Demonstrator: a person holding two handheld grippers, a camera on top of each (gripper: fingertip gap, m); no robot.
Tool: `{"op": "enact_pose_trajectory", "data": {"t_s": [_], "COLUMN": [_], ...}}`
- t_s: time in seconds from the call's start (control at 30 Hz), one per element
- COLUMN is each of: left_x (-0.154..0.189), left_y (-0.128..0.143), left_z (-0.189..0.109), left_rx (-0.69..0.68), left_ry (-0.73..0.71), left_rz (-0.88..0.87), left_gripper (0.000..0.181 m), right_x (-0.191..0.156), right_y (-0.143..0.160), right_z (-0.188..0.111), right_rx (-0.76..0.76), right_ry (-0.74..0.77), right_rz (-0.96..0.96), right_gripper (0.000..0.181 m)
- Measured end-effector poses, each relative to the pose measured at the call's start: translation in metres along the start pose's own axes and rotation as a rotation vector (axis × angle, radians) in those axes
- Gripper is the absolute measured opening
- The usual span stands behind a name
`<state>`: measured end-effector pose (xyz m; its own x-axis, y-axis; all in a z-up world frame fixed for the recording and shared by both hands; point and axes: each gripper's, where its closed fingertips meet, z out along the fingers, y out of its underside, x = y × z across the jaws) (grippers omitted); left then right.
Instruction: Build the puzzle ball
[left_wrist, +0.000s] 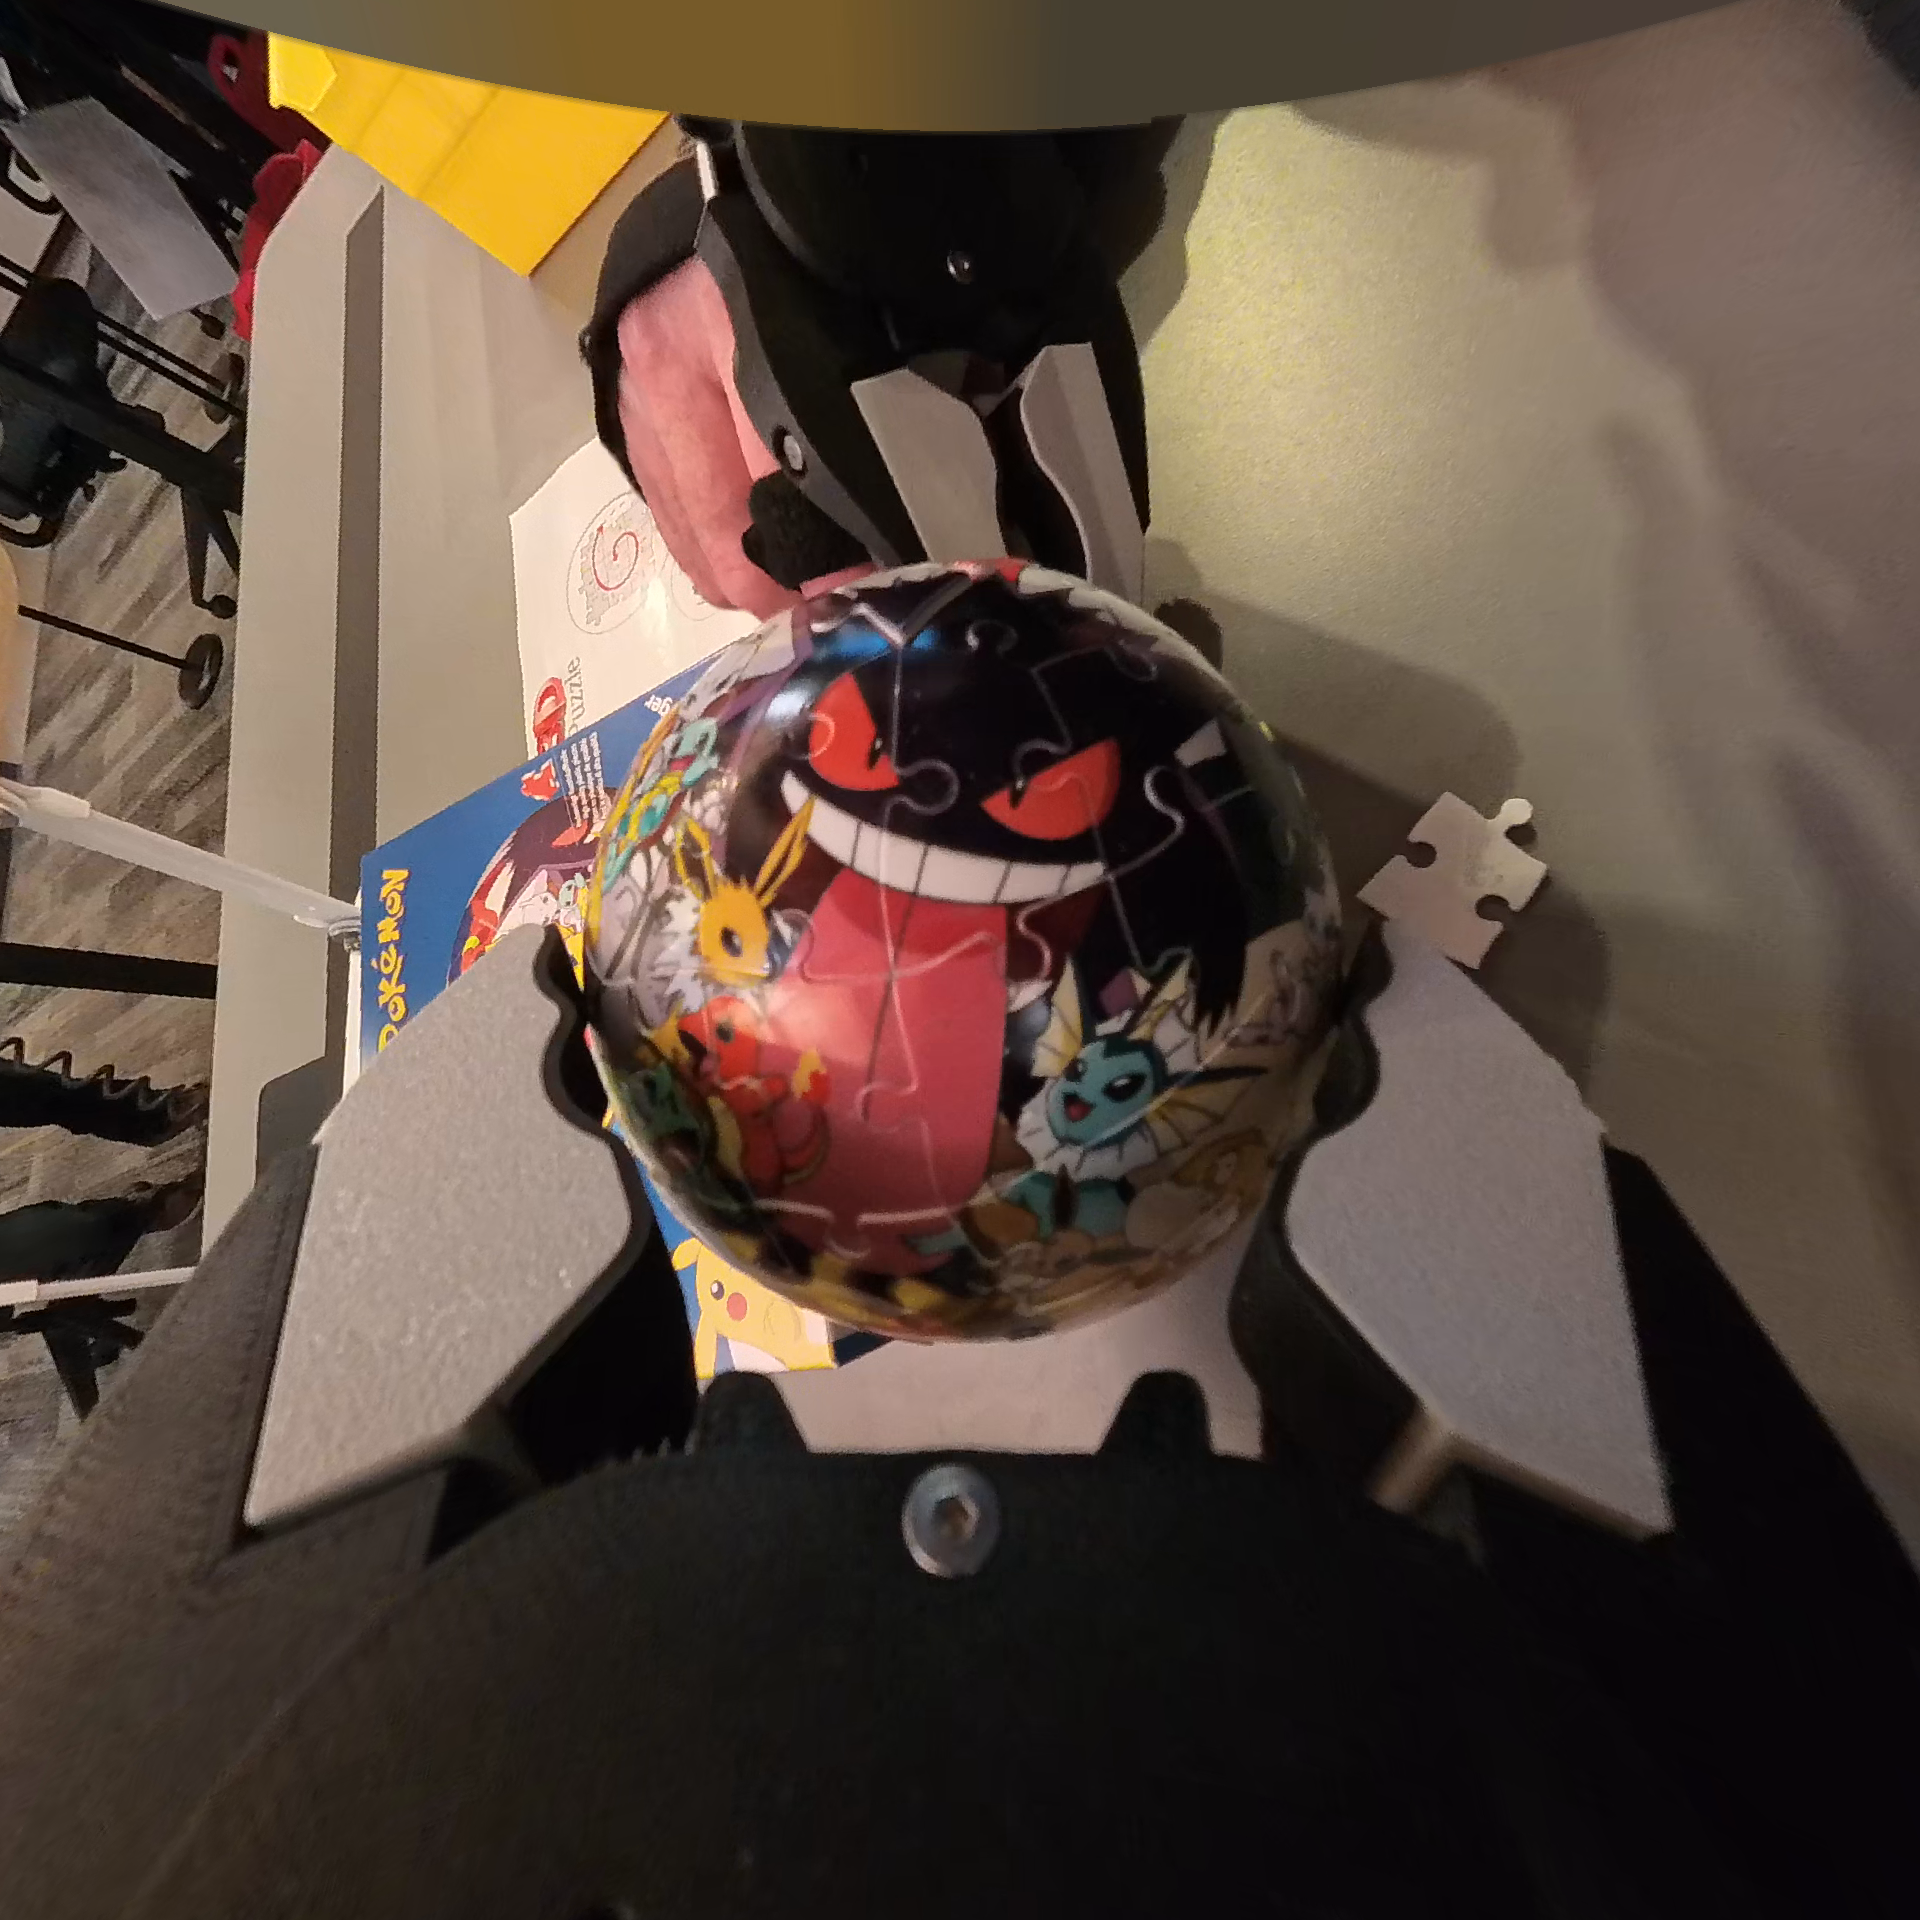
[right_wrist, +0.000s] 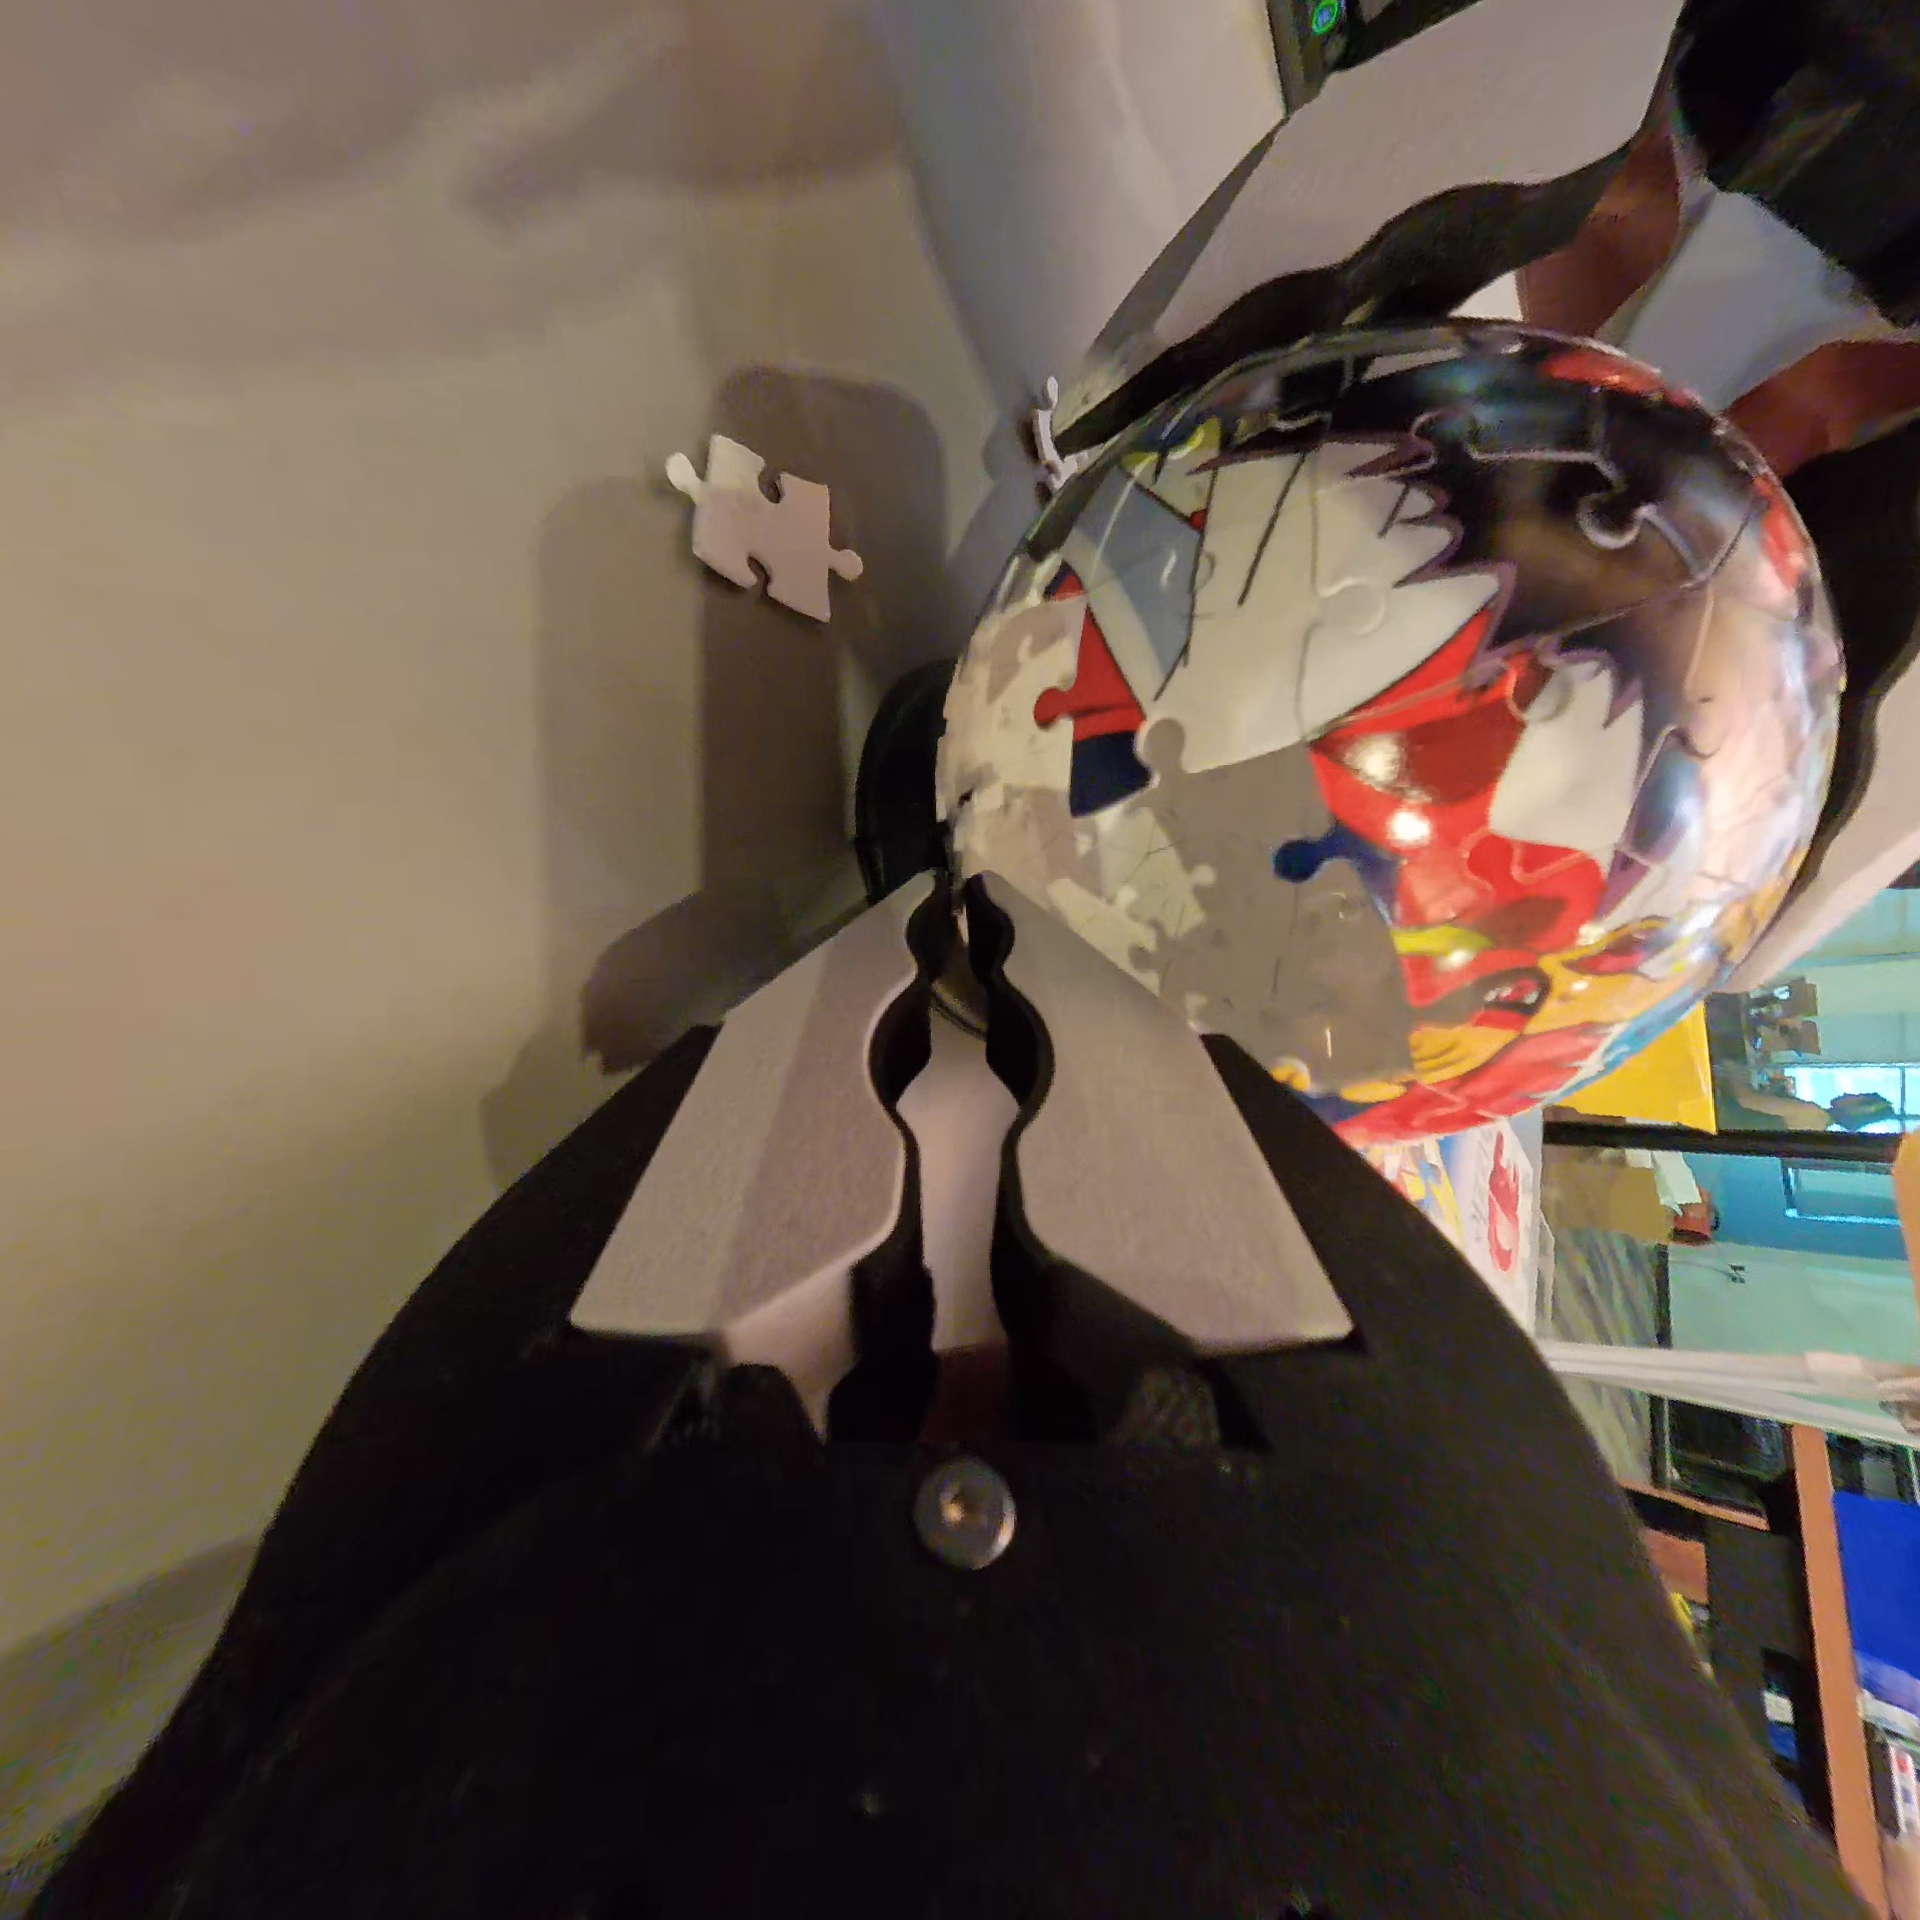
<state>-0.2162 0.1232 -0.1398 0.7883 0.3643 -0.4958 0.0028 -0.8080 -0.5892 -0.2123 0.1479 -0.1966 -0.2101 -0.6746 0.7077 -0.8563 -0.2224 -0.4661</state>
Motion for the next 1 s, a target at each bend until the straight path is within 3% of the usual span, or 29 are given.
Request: {"op": "enact_pose_trajectory", "data": {"t_s": [0.57, 1.0], "left_x": [-0.0004, -0.0002], "left_y": [0.0005, 0.0005], "left_z": [0.0000, 0.0002], "left_rx": [-0.008, -0.015], "left_ry": [0.004, 0.004], "left_rz": [0.001, 0.002], "left_gripper": [0.134, 0.134], "right_x": [0.0007, 0.0026], "right_y": [-0.0001, -0.0005], "right_z": [0.0017, -0.0012], "right_rx": [-0.144, -0.159], "right_ry": [0.032, 0.041], "right_rz": [-0.111, -0.065], "right_gripper": [0.000, 0.006]}}
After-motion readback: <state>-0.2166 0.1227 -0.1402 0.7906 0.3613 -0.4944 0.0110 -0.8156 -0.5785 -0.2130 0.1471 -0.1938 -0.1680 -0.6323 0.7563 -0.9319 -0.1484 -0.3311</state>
